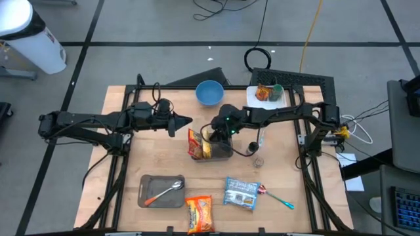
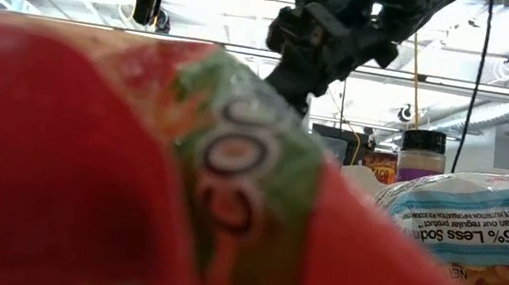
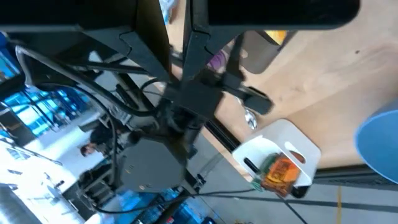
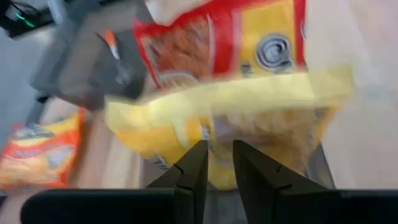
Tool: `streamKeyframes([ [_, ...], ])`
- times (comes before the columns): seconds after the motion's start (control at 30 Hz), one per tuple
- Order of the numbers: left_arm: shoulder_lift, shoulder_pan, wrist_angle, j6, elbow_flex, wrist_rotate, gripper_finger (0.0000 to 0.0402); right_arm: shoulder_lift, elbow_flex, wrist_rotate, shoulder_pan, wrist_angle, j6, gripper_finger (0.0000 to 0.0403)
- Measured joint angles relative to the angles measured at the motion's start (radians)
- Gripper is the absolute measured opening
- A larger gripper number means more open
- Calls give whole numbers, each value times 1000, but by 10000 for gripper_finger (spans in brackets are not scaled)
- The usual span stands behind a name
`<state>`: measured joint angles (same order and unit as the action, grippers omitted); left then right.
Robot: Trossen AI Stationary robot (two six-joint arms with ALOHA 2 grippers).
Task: Pick & Place Food Item
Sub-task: Put the white and blue spoon into the bottom black bin
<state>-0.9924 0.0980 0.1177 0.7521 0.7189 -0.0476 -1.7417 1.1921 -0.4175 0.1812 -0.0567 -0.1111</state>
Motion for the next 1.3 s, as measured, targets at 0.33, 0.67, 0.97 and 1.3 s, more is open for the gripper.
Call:
streamKeyframes([
  [0.33,0,6,-10,-25,0,32,47,-14,-2,49,-6,44,-27,71],
  [0.67,0,22,-8,-37,0,74,47,-15,-2,54,-3,97,-60,71],
  [0.97,72,22,-18,-127,8,99,47,55,-3,51,33,88,-108,71],
  [1.3,240,22,-49,-348,90,20,47,235,-4,51,162,98,-339,74],
])
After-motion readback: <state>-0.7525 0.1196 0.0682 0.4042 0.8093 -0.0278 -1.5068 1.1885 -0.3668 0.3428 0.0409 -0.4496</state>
